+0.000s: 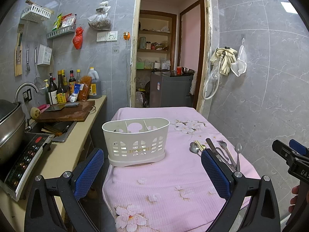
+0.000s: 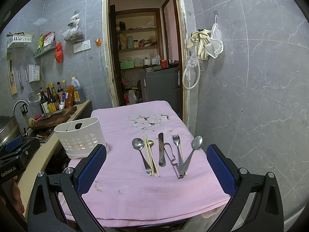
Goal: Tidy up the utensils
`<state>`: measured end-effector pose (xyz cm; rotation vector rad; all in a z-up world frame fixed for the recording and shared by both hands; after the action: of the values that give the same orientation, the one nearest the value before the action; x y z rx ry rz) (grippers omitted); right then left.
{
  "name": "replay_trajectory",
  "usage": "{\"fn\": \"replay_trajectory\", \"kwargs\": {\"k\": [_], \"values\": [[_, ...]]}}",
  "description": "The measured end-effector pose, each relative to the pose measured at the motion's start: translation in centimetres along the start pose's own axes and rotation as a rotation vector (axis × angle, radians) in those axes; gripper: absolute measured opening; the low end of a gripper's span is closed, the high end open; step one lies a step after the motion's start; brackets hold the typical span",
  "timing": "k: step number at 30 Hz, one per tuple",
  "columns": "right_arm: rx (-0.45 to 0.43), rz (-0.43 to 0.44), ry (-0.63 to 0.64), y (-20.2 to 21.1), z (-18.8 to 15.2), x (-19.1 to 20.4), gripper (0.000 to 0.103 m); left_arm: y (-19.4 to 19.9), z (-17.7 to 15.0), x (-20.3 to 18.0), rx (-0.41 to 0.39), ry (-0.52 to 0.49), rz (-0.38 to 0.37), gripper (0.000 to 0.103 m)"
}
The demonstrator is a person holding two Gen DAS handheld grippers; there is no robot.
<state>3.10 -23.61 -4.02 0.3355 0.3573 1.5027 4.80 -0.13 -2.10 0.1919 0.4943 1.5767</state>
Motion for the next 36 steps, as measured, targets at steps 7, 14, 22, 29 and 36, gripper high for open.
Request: {"fn": "replay_trajectory", "kwargs": {"k": [7,14,22,29,36], "values": [[0.001,0.001,0.0,-0.1,0.3,-0.3,0.102,0.0,-0.2,0.1,0.001,0.001,0.001,0.101],[0.004,0.0,-0.003,-0.1,0.0,-0.2,0.102,0.0,-0.2,0.1,0.003,0.001,0.0,0.101],[0.006,-0.017,-0.018,-0.3,-0.3,-0.9,0.102,-0.8,-2.1,0.8,0.015,-0.004,-0.004,0.101],[-0.01,-0.029,-0.022,-1.2,1.9,-3.0,0.102,-2.0,-1.1,-1.1,0.032,-0.017,-0.037,0.101],[0.051,-0.006,0.001,-5.3,3.0,-6.1,0.102,-5.4,-0.3,-4.6,0.07,-0.026,-0.078,0.101]]}}
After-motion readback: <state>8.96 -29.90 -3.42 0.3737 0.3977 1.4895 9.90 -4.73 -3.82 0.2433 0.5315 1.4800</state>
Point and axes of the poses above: each gripper's, at about its wrist camera, not at the fingertips, and y roughly against the way its jaws point, x to its left, z to its top, the point moved 5 cm from there along -y, roughly the way its jaws point, and after that the axes turned 8 degrees about y, right-handed, at the moved point
